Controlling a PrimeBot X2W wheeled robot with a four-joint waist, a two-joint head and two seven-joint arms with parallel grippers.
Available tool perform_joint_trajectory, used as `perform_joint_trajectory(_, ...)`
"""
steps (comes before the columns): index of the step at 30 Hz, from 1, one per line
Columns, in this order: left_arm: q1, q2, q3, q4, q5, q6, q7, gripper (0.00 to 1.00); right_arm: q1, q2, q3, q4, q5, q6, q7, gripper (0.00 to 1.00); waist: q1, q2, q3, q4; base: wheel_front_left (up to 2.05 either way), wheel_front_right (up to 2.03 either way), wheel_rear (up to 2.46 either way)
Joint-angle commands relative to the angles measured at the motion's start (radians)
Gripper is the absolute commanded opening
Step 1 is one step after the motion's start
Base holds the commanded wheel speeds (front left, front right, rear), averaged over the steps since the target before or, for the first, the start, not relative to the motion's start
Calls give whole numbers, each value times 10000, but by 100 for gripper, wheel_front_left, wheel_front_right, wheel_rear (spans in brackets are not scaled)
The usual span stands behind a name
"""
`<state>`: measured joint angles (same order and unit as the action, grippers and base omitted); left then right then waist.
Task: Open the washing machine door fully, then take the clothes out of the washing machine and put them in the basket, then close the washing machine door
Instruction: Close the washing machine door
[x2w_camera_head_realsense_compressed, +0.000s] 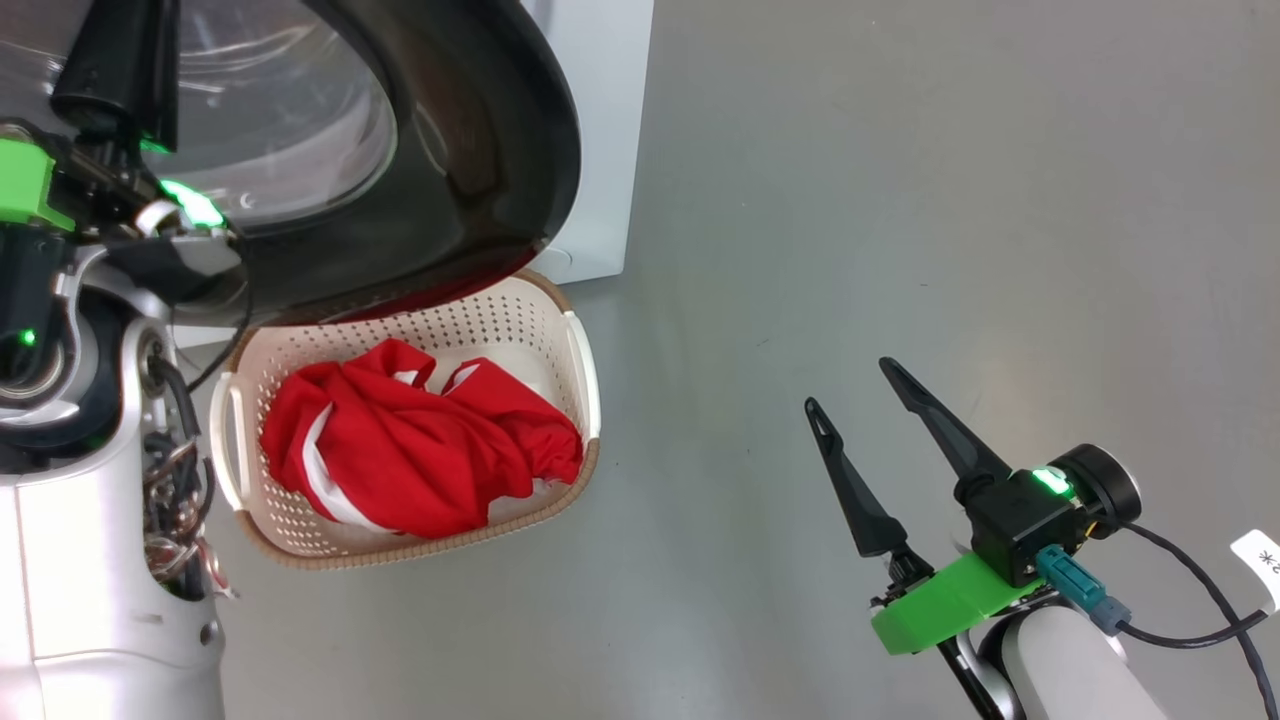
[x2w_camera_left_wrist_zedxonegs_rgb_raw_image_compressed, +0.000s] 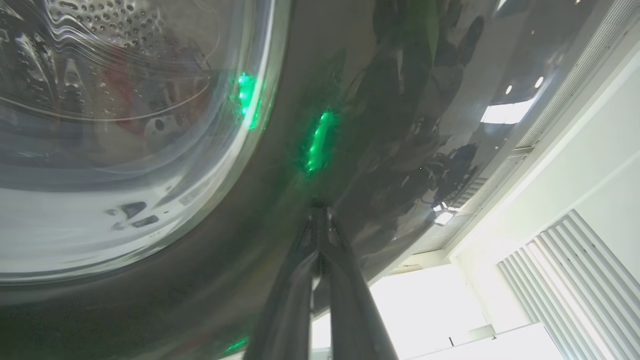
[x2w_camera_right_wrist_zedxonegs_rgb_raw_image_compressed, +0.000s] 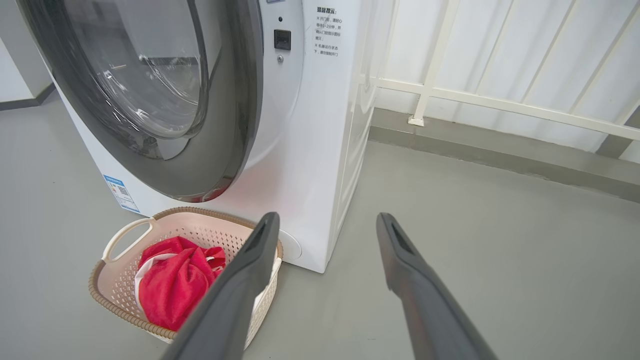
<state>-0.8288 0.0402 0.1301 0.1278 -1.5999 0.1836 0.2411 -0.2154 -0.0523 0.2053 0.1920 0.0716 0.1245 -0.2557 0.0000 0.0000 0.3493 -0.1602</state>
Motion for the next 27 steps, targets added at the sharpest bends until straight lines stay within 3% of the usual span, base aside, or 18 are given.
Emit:
perform_joint_trajectory(1,-52,344,186,-252,-1,-192,102,0,-188,20,144,-204,56,62,-61,100,0,0,-60,37,0,0,0)
perform_joint_trajectory(2,57,344,188,-295,-47,-276,177,9,-168,20,124,-192,57,62,-61,100,0,0,-108,55,0,0,0)
perform_joint_trajectory(3,202,348,193,-353,-86,-338,251,31,-148,20,101,-189,69,62,-61,100,0,0,-151,72,0,0,0)
perform_joint_trajectory(5,588,412,146,-501,-58,-463,397,100,-115,20,35,-191,127,62,-61,100,0,0,-268,130,0,0,0)
perform_joint_trajectory(15,2639,643,519,-1098,434,-1066,67,100,41,20,-191,-164,256,62,-61,100,0,0,-892,443,0,0,0)
perform_joint_trajectory(22,4065,1552,122,-1394,4170,-2735,-2414,100,168,20,-450,-343,459,62,-61,100,0,0,-1226,627,0,0,0)
perform_joint_trajectory(27,5007,2390,-512,-1438,6887,-3075,-4268,100,294,20,-703,-650,500,62,-61,100,0,0,-1508,687,0,0,0)
